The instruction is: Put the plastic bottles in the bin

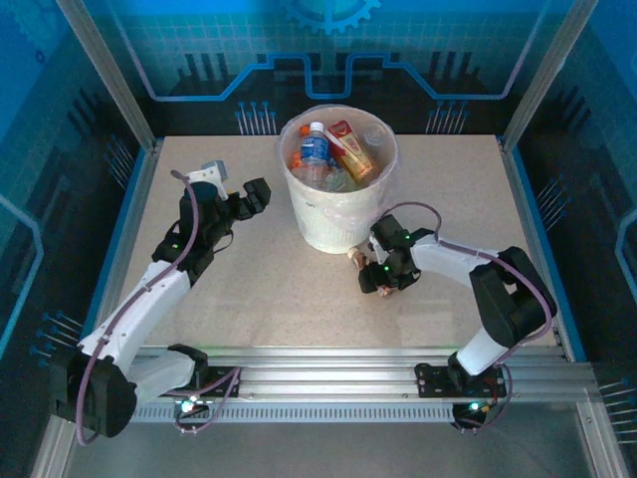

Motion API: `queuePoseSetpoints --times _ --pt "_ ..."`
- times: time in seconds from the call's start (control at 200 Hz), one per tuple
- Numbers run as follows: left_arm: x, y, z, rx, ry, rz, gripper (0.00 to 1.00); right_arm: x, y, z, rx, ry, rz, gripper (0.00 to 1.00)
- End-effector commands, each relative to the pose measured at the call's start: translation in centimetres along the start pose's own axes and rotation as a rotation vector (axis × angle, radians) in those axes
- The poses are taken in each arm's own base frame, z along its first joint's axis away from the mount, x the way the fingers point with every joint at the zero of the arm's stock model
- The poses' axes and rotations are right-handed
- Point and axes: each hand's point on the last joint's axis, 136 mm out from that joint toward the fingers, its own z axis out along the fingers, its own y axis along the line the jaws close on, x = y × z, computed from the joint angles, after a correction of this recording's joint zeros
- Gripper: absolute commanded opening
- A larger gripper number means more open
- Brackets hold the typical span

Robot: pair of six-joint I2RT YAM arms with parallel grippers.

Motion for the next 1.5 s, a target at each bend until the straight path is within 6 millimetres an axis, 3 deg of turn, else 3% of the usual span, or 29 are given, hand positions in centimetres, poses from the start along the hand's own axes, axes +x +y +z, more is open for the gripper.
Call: queuePoseSetpoints --times 0.0,0.105,0.18,0.195,0.345,0.485,0.68,0.87,1.056,1.241,1.496 --pt "-0.6 0.5 0.0 -0.024 -0.017 -0.014 0.99 -1.9 1.7 0.2 -0.043 -0.06 -0.034 0.66" --pt "-0.6 0.6 -0.1 -0.031 -0.018 -0.011 0.99 -1.5 1.1 -0.6 -0.018 -0.074 -0.006 0.49" --pt "-0.7 0.7 -0.1 -0.035 -0.02 -0.011 0.99 -1.4 0.5 -1.8 0.015 -0.093 0.025 0.46" --pt "-0.7 0.7 -0.1 -0.034 -0.021 -0.012 0.99 -0.3 -0.2 -1.5 0.035 -0.071 0.039 0.45" --pt "-1.0 0.6 -0.3 -0.039 -0.023 0.0 0.99 1.4 -2.9 -4.5 0.145 -0.085 0.155 0.39" --pt "-1.4 0.6 -0.5 -0.051 -0.029 0.012 0.99 2.8 -4.8 -9.3 0.222 -0.161 0.244 0.39" --pt "-2.2 0.3 -0.7 -0.047 -0.045 0.047 0.99 1.2 -4.9 -19.2 0.208 -0.423 0.272 0.38" --pt "-2.8 0.1 -1.0 -0.045 -0.071 0.088 0.99 -2.4 -3.3 -27.5 0.186 -0.6 0.175 0.4" --pt "-3.4 0.3 -1.2 -0.061 -0.099 0.131 0.99 -7.7 -1.7 -32.5 0.201 -0.708 0.052 0.41" --pt "-3.2 0.4 -0.8 -0.053 -0.119 0.133 0.99 -13.6 -0.3 -34.5 0.156 -0.784 0.002 0.41" --pt "-3.2 0.1 -0.6 -0.036 -0.115 0.129 0.99 -20.0 2.1 -34.5 0.071 -0.818 0.016 0.41"
